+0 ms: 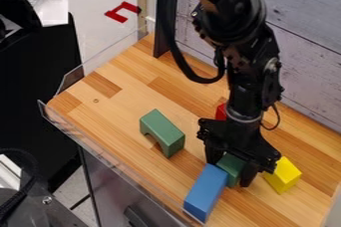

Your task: Put the green cube on top of the green arc

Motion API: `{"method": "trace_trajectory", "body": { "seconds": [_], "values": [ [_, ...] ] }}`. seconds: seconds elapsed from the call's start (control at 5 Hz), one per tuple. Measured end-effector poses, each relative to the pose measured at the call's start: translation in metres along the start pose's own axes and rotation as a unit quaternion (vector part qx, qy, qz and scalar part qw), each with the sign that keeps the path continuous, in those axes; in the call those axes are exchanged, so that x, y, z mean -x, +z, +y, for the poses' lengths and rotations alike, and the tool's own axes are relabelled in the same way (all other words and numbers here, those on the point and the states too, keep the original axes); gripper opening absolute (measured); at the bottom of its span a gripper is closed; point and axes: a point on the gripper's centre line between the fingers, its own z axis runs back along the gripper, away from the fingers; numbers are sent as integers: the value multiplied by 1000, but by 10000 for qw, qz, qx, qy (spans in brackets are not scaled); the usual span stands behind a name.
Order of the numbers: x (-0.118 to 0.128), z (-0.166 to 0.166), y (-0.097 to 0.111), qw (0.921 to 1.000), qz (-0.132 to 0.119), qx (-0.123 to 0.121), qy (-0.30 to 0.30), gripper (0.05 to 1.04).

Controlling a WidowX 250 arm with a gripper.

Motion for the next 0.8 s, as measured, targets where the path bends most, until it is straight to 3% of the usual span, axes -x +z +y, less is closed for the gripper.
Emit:
{"method": "trace_trajectory", "body": {
  "seconds": [0.2,0.4,0.8],
  "values": [
    [3,2,-1,10000,39,-31,23,587],
    [4,5,14,9998,-109,-109,88,587],
    [-4,10,70,9954,-885,-300,218,587]
  ]
}}
